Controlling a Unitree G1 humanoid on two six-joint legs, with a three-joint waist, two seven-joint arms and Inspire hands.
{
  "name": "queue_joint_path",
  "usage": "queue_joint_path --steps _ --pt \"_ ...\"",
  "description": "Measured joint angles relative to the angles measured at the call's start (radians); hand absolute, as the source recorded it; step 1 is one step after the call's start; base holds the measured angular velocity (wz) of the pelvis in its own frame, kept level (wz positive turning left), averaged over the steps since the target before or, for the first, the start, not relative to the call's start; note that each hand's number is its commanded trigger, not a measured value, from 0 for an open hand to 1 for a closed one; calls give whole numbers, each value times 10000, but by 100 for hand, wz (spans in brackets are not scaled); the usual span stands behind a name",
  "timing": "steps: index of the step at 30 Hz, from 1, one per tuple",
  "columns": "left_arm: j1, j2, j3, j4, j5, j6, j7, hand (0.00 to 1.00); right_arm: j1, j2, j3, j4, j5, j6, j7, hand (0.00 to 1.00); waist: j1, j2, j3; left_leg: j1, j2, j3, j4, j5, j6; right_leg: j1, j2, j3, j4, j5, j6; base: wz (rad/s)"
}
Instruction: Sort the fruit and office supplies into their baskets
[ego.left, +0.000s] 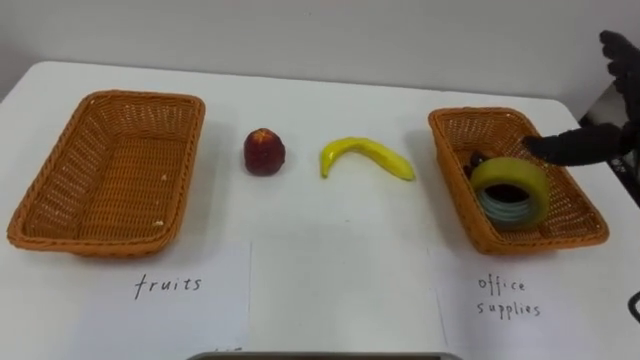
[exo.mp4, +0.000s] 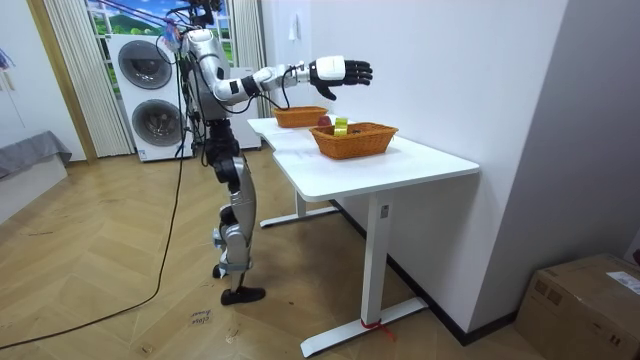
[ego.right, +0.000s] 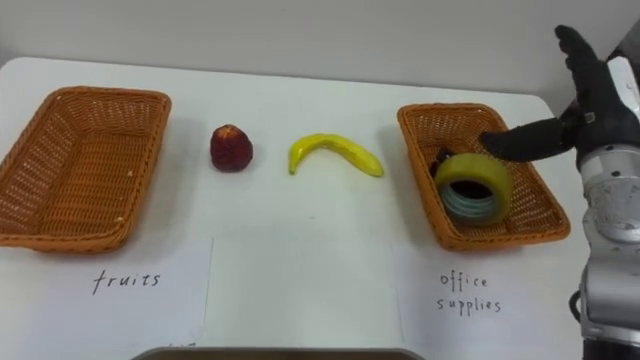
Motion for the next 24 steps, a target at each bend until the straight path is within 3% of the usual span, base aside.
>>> queue_joint_path --steps 4,13,19,24 --pt "134 0 -8 1 -2 -7 -23 0 -7 0 61 -59 6 0 -6 0 17 -65 -39 -12 -112 -65 38 12 11 9 -42 -58 26 -6 -2 2" --pt "334 82 -78 31 10 -7 -15 0 -6 0 643 -415 -24 4 375 0 247 -259 -83 17 -107 -222 101 14 13 126 -51 -271 -58 -7 -2 4" --pt "439 205 -177 44 28 -6 -12 0 38 0 1130 -414 122 5 603 0 526 -401 -15 -49 -62 -233 43 3 13 90 -63 -295 -49 -6 -1 2" --pt "638 371 -274 49 29 72 -12 0 41 -30 1290 -264 397 5 540 0 524 -439 -21 -242 -74 -250 182 -30 31 -27 -62 -285 -51 3 3 0"
